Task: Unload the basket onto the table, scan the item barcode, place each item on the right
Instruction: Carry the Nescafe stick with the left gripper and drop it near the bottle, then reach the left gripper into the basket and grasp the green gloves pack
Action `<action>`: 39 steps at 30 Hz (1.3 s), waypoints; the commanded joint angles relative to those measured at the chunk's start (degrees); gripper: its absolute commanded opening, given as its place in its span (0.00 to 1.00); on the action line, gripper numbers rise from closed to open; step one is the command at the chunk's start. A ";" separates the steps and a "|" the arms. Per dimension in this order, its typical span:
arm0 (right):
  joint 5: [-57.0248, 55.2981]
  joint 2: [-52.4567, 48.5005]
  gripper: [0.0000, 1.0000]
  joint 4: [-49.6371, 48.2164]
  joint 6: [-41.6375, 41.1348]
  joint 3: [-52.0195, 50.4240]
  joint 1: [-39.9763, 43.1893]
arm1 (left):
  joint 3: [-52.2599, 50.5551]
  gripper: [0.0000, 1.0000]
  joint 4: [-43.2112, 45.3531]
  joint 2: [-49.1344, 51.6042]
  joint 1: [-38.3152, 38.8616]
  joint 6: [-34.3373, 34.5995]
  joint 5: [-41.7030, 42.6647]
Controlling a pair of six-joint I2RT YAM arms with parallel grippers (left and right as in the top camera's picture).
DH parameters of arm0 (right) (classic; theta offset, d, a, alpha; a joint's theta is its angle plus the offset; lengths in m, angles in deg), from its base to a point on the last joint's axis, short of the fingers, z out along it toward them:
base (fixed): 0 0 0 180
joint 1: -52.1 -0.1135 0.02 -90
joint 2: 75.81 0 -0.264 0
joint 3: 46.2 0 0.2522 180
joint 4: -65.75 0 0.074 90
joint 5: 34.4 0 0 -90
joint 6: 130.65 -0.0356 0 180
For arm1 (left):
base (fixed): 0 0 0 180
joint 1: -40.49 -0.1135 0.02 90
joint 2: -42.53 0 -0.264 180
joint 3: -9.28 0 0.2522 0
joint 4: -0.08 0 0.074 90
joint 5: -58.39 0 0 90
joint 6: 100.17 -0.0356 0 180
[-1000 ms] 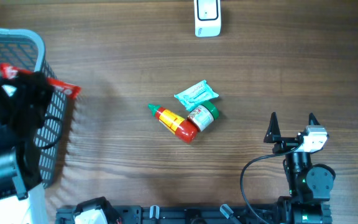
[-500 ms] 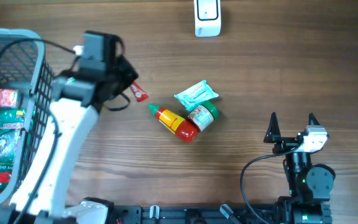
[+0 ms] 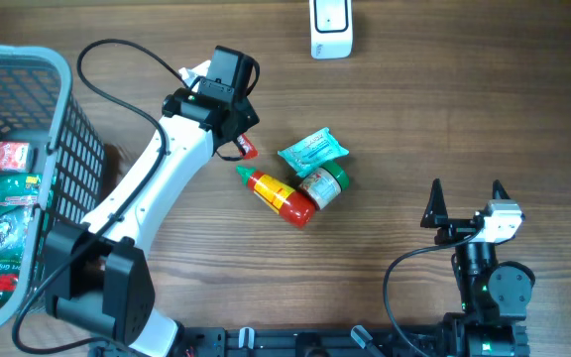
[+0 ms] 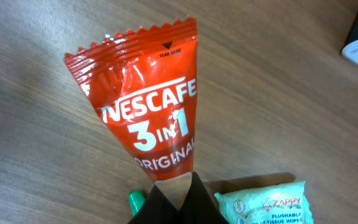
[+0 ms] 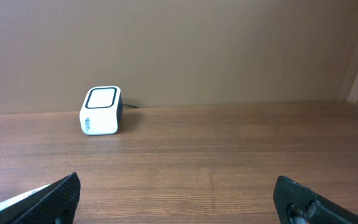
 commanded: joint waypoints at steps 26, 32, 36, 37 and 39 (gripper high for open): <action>0.94 -0.04 1.00 -0.11 0.50 -0.15 -0.35 | 18.58 1.00 -12.70 0.98 -4.98 -1.29 -2.62; 0.94 -0.04 1.00 -0.11 0.52 -0.15 -0.35 | 25.38 1.00 -14.58 -14.95 -17.92 0.22 -11.23; 0.94 -0.04 0.99 -0.11 0.50 -0.15 -0.35 | 25.38 1.00 -20.94 -18.93 -30.93 12.94 -14.16; 0.94 -0.04 1.00 -0.11 0.50 -0.15 -0.35 | 25.38 1.00 -22.95 -18.95 -34.42 17.31 -14.38; 0.94 -0.04 1.00 -0.11 0.50 -0.15 -0.35 | 25.00 1.00 -26.58 -18.27 -41.18 26.47 -14.29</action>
